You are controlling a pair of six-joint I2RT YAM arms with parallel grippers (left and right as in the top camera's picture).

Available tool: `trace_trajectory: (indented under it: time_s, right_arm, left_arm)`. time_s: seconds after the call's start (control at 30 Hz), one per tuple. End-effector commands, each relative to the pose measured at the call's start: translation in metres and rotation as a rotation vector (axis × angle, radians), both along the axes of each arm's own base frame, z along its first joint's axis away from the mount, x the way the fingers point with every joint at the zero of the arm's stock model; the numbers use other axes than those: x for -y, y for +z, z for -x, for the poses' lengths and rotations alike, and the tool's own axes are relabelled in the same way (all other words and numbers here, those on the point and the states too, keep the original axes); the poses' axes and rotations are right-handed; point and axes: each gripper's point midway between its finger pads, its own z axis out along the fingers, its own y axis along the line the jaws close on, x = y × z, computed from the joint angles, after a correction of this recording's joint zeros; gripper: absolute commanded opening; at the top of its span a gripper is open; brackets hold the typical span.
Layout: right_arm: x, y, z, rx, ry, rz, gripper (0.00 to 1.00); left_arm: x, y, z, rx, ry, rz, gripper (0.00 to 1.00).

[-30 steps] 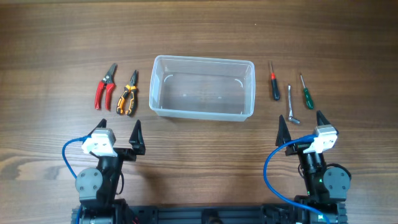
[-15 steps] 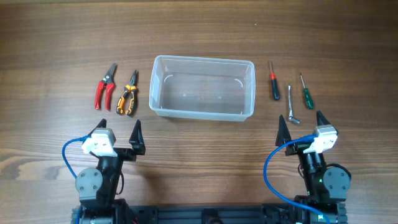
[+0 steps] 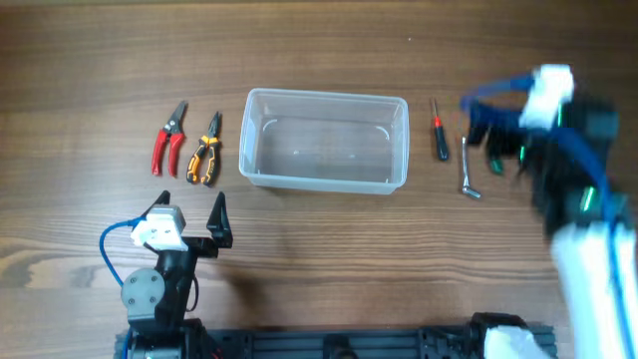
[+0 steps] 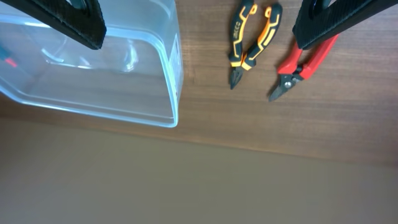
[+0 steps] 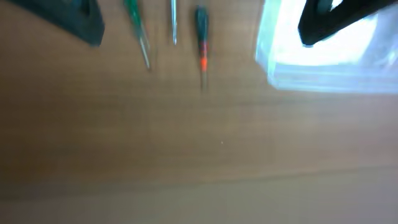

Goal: Pack container
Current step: 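Reach the right gripper to the silver socket wrench and grasp it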

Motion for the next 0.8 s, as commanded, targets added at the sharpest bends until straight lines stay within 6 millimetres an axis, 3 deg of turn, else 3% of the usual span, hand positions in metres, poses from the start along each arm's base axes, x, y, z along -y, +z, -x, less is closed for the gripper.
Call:
trace_trajectory:
  time_s: [0.0,0.17,0.3,0.47,0.5,0.57,0.6,0.77]
  right_arm:
    - [-0.005,0.01,-0.05,-0.167,0.093,0.012,1.0]
    - [0.002,-0.013,-0.084,-0.326,0.086,0.026,1.0]
    - [0.002,-0.036,-0.084,-0.399,0.09,0.02,1.0]
    - [0.006,-0.044,-0.076,-0.438,0.098,0.05,0.99]
    - [0.009,-0.046,-0.073,-0.455,0.087,0.059,0.9]
    - [0.014,-0.051,-0.064,-0.496,0.096,0.096,0.51]
    - [0.018,-0.055,-0.061,-0.514,0.101,0.128,0.44]
    - [0.029,-0.088,-0.045,-0.619,0.067,0.178,0.42]
  left_arm:
    - [0.0,0.0,0.0,0.007,-0.003,-0.02,1.0]
    - [0.0,0.0,0.0,0.007,-0.003,-0.02,1.0]
    - [0.0,0.0,0.0,0.007,-0.003,-0.02,1.0]
    - [0.0,0.0,0.0,0.007,-0.003,-0.02,1.0]
    - [0.0,0.0,0.0,0.007,-0.003,-0.02,1.0]
    - [0.0,0.0,0.0,0.007,-0.003,-0.02,1.0]
    - [0.0,0.0,0.0,0.007,-0.003,-0.02,1.0]
    - [0.0,0.0,0.0,0.007,-0.003,-0.02,1.0]
